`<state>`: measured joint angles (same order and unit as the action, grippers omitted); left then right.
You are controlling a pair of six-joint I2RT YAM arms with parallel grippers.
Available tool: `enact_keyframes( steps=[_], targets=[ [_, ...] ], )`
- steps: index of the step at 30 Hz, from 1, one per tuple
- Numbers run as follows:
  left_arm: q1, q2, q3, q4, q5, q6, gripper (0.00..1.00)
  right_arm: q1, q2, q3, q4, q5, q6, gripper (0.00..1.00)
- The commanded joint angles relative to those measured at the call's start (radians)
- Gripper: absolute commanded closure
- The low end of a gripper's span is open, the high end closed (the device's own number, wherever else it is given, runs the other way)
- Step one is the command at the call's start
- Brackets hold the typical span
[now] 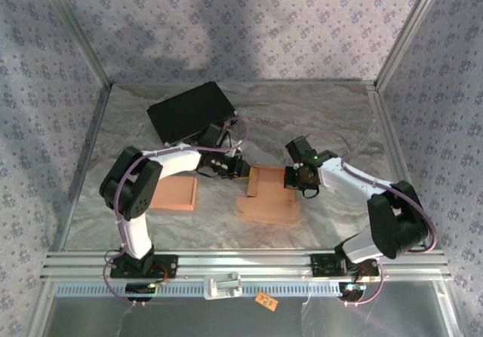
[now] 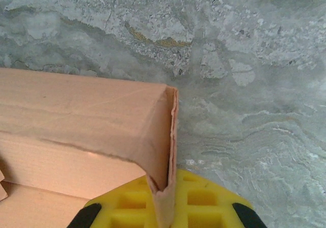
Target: Fold the paper box
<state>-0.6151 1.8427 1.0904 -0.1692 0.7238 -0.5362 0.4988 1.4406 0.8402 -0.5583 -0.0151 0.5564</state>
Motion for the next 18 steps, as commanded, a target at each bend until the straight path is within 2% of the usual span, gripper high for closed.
enact_keyframes(
  steps=[1,7,15,18],
  targets=[
    [-0.021,0.028,0.053,-0.076,-0.045,0.054,0.85,0.004,0.008,0.012,0.023,-0.039,-0.009,1.0],
    [-0.077,0.028,0.118,-0.223,-0.234,0.068,1.0,0.015,0.014,0.017,0.019,-0.025,-0.003,1.0],
    [-0.174,0.007,0.197,-0.426,-0.576,-0.004,1.0,0.036,0.021,0.027,0.014,-0.001,0.008,1.0],
    [-0.216,0.032,0.258,-0.548,-0.719,-0.039,1.0,0.047,0.019,0.03,0.008,0.012,0.013,1.0]
  ],
)
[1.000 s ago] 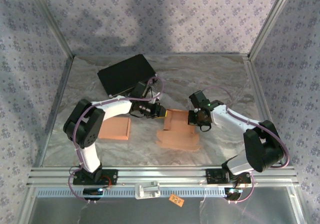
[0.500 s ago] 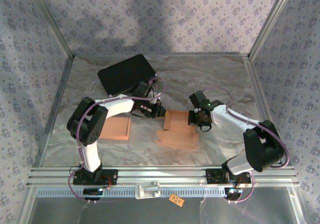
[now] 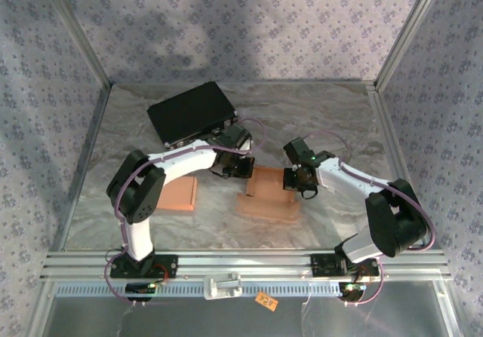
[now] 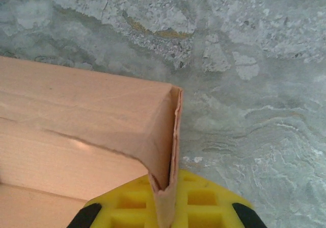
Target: Fold the paper box
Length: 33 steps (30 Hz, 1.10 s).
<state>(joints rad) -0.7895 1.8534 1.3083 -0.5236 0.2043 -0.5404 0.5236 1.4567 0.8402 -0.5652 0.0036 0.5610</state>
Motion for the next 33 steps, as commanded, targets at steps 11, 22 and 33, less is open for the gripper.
enact_keyframes(
  steps=[11,22,33],
  targets=[
    [-0.123,0.089,0.151,-0.324,-0.427,-0.105,1.0,0.035,-0.006,0.031,0.014,0.003,0.013,1.0],
    [-0.042,-0.003,-0.011,-0.048,-0.176,-0.084,0.74,0.033,-0.018,0.021,0.021,-0.016,0.006,1.0],
    [0.001,0.059,0.013,-0.041,-0.077,-0.054,0.7,0.034,-0.018,0.018,0.028,-0.021,0.014,1.0]
  ],
)
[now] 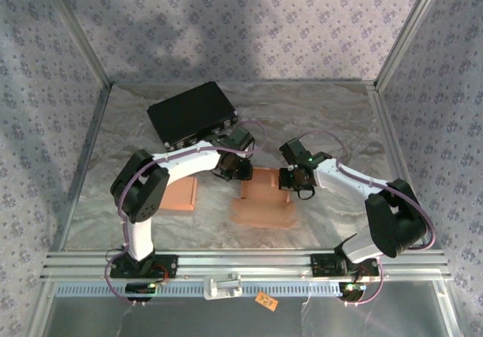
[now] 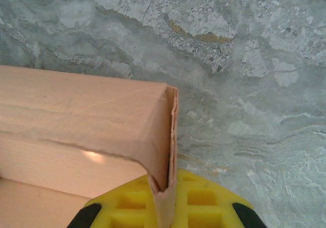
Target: Fold the paper box
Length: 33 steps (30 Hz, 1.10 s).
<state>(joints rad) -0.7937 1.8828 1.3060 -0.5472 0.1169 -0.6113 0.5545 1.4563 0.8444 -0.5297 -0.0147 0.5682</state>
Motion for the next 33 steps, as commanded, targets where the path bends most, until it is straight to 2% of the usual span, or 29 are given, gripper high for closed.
enact_keyframes(
  steps=[1,6,10,19,22,25,29,30,33],
  targets=[
    [0.004,0.034,0.019,-0.025,0.0,0.019,0.7,0.003,-0.017,0.013,-0.007,-0.001,0.008,1.0],
    [0.002,0.039,0.038,-0.058,-0.067,0.026,0.9,0.007,-0.017,0.013,-0.009,0.005,0.015,1.0],
    [-0.021,0.048,0.072,-0.117,-0.163,0.009,1.0,0.011,-0.014,0.018,-0.012,0.011,0.018,1.0],
    [-0.08,0.168,0.209,-0.331,-0.381,-0.127,1.0,0.034,-0.001,0.024,-0.011,0.03,0.052,1.0],
    [-0.08,0.175,0.219,-0.324,-0.399,-0.138,1.0,0.037,0.003,0.023,-0.007,0.025,0.053,1.0],
    [-0.078,0.157,0.204,-0.27,-0.367,-0.113,1.0,0.038,0.003,0.022,-0.004,0.024,0.077,1.0],
    [-0.071,0.125,0.196,-0.225,-0.295,-0.067,0.66,0.032,0.003,0.025,-0.008,0.024,0.075,1.0],
    [-0.069,0.112,0.191,-0.214,-0.28,-0.064,0.6,0.032,0.003,0.025,-0.01,0.024,0.076,1.0],
    [-0.055,0.051,0.148,-0.15,-0.2,-0.049,0.51,0.029,0.003,0.022,-0.011,0.024,0.077,1.0]
  ],
)
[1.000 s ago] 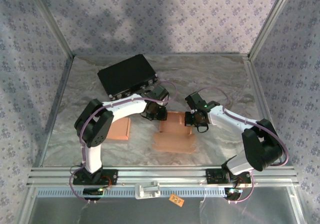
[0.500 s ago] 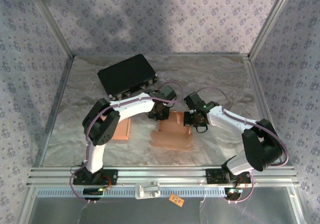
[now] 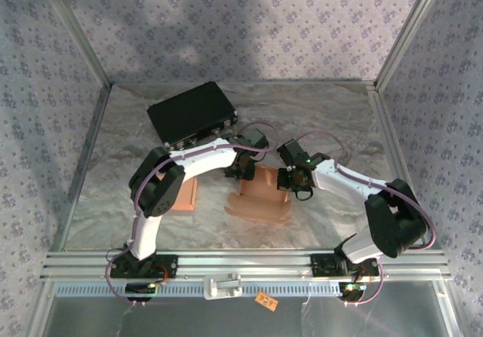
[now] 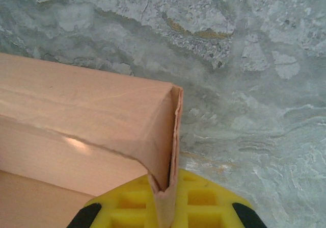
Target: Fold the paper box
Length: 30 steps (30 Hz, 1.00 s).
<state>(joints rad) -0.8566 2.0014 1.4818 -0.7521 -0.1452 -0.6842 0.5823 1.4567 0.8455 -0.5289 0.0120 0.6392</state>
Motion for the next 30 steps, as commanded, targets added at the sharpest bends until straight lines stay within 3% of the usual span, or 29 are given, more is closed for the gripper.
enact_keyframes(
  steps=[1,10,19,25,30],
  targets=[
    [0.013,-0.087,-0.043,0.068,0.091,0.032,0.5,0.0,0.004,0.022,-0.012,-0.003,0.005,1.0],
    [0.053,-0.141,-0.137,0.161,0.305,0.069,0.45,-0.003,0.014,0.024,-0.012,-0.006,0.004,1.0],
    [0.052,-0.21,-0.208,0.102,0.259,0.075,0.47,-0.009,0.014,0.026,-0.022,-0.004,0.005,1.0],
    [0.044,-0.22,-0.249,0.1,0.258,0.077,0.61,-0.011,0.017,0.027,-0.016,-0.01,0.005,1.0],
    [0.022,-0.195,-0.25,0.118,0.254,0.075,0.63,-0.01,0.021,0.032,-0.018,-0.008,0.006,1.0]
  ],
)
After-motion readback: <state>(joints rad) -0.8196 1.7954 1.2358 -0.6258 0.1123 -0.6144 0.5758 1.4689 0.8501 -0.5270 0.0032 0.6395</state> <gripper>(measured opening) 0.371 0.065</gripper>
